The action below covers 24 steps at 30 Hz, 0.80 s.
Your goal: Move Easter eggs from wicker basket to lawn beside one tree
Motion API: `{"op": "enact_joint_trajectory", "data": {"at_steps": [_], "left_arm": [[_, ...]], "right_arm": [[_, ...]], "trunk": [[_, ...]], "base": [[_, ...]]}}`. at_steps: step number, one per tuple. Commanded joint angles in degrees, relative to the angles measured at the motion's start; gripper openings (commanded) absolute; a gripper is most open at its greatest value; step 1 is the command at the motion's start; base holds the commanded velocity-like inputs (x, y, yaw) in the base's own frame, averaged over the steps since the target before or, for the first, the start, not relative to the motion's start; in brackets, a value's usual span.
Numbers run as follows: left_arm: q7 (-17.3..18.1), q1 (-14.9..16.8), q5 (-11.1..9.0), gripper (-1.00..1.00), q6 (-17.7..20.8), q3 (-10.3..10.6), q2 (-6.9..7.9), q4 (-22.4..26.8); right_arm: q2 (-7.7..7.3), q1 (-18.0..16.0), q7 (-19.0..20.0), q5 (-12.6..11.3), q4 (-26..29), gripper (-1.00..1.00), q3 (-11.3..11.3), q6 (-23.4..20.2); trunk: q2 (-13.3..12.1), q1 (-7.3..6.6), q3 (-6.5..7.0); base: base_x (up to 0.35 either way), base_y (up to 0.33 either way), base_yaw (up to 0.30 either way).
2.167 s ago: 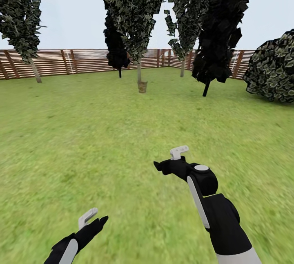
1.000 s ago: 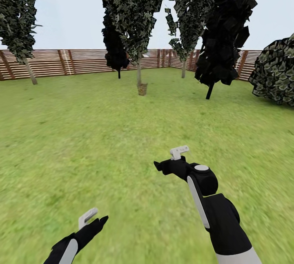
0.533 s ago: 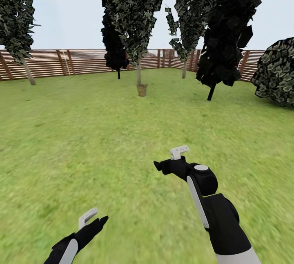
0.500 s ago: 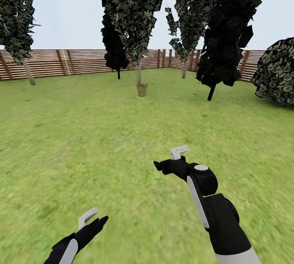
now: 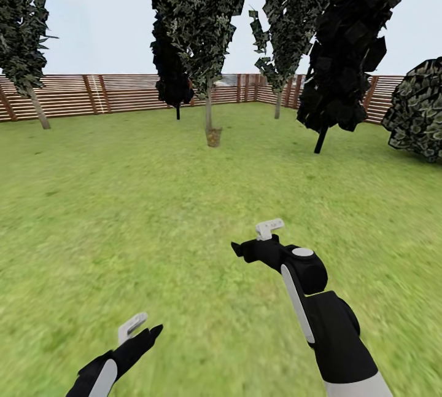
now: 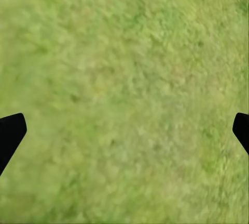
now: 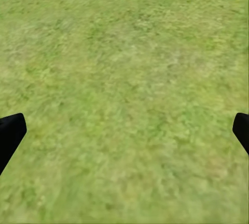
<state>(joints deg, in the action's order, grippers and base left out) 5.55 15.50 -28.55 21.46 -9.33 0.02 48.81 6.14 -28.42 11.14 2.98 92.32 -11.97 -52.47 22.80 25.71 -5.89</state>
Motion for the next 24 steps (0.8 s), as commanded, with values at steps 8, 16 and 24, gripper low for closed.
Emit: {"op": "enact_joint_trajectory", "data": {"at_steps": [8,16,24], "left_arm": [[0.2,0.1,-0.4,1.0,0.4,-0.2,-0.02,0.1],[0.2,0.1,-0.4,1.0,0.4,-0.2,-0.02,0.1],[0.2,0.1,-0.4,1.0,0.4,-0.2,-0.02,0.1]], "right_arm": [[-0.03,-0.1,0.3,0.3,0.1,1.0,0.0,-0.3],[-0.13,-0.1,0.4,0.3,0.1,1.0,0.0,-0.3],[-0.16,-0.1,0.4,0.3,0.1,1.0,-0.1,-0.3]], "trunk": [[0.1,0.07,-0.12],[0.1,0.07,-0.12],[0.1,0.07,-0.12]], "base": [[0.334,0.0,0.0],[0.334,0.0,0.0],[0.334,0.0,0.0]]}}
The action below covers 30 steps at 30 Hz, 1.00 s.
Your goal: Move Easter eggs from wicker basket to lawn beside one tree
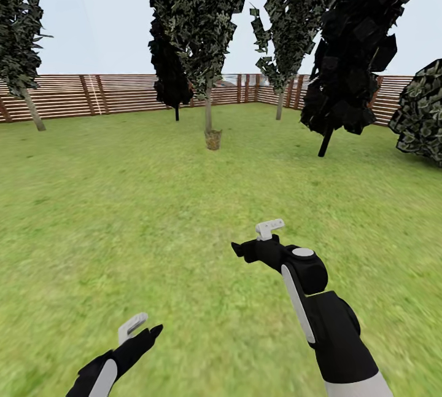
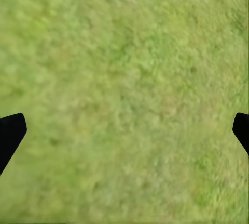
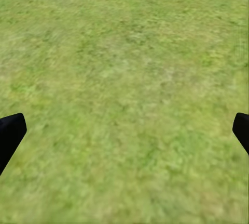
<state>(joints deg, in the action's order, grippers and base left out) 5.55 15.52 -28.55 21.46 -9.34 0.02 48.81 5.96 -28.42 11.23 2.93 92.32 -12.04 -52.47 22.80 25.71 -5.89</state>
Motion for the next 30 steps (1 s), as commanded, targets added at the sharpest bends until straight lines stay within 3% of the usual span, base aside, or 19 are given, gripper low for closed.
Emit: {"op": "enact_joint_trajectory", "data": {"at_steps": [1,30], "left_arm": [[0.2,0.0,-0.4,1.0,0.4,-0.2,-0.02,0.1],[0.1,0.0,-0.4,1.0,0.4,-0.2,-0.02,0.1]], "right_arm": [[0.02,-0.1,0.3,0.3,0.1,1.0,0.0,-0.3],[0.01,-0.1,0.3,0.3,0.1,1.0,0.1,-0.3]], "trunk": [[0.1,0.07,-0.12],[0.1,0.07,-0.12]], "base": [[0.334,0.0,0.0],[0.334,0.0,0.0]]}}
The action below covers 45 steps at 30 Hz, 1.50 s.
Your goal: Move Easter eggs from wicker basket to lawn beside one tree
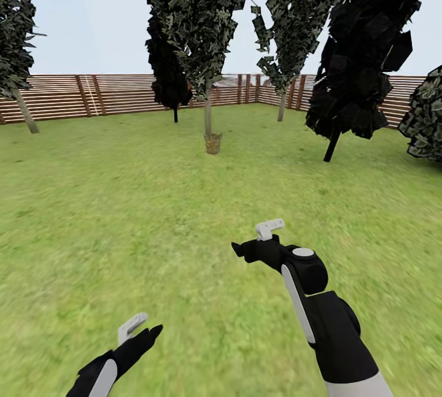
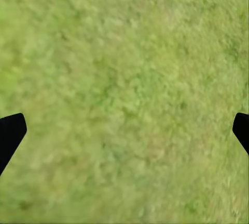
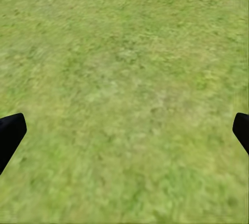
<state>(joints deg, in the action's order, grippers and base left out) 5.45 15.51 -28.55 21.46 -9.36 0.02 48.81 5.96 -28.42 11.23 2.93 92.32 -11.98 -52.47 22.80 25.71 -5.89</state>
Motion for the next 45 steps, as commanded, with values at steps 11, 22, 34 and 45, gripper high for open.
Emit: {"op": "enact_joint_trajectory", "data": {"at_steps": [11,22,34,45], "left_arm": [[0.1,0.0,-0.4,1.0,0.4,-0.2,-0.02,0.1],[0.1,0.0,-0.4,1.0,0.4,-0.2,-0.02,0.1],[0.1,0.0,-0.4,1.0,0.4,-0.2,-0.02,0.1],[0.1,0.0,-0.4,1.0,0.4,-0.2,-0.02,0.1]], "right_arm": [[0.02,-0.1,0.3,0.3,0.1,1.0,-0.1,-0.3],[0.02,-0.1,0.3,0.3,0.1,1.0,-0.1,-0.3],[0.02,-0.1,0.3,0.3,0.1,1.0,-0.1,-0.3],[0.02,-0.1,0.3,0.3,0.1,1.0,-0.1,-0.3]], "trunk": [[0.1,0.07,-0.12],[0.1,0.07,-0.12],[0.1,0.07,-0.12],[0.1,0.07,-0.12]], "base": [[0.334,0.0,0.0],[0.334,0.0,0.0],[0.334,0.0,0.0],[0.334,0.0,0.0]]}}
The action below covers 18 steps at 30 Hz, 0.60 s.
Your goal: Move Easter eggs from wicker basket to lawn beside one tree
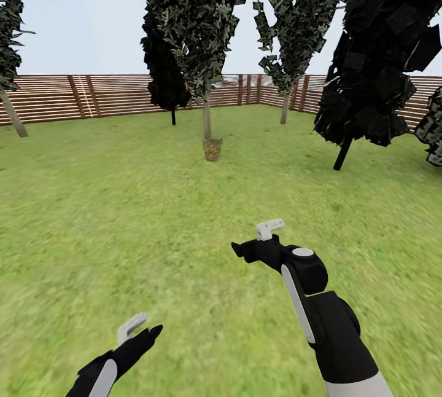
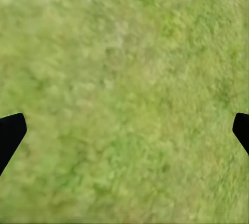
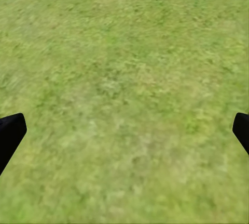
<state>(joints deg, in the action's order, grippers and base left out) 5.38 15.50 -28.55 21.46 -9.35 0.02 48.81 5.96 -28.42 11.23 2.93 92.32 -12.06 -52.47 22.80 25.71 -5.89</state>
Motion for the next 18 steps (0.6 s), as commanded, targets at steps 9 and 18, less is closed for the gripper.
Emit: {"op": "enact_joint_trajectory", "data": {"at_steps": [9,18], "left_arm": [[0.2,0.1,-0.4,1.0,0.4,-0.2,-0.02,0.1],[0.2,0.0,-0.4,1.0,0.4,-0.2,-0.02,0.1]], "right_arm": [[0.02,-0.1,0.3,0.3,0.1,1.0,0.0,-0.3],[0.02,-0.1,0.3,0.3,0.1,1.0,0.0,-0.3]], "trunk": [[0.1,0.07,-0.12],[0.1,0.07,-0.12]], "base": [[0.334,0.0,0.0],[0.334,0.0,0.0]]}}
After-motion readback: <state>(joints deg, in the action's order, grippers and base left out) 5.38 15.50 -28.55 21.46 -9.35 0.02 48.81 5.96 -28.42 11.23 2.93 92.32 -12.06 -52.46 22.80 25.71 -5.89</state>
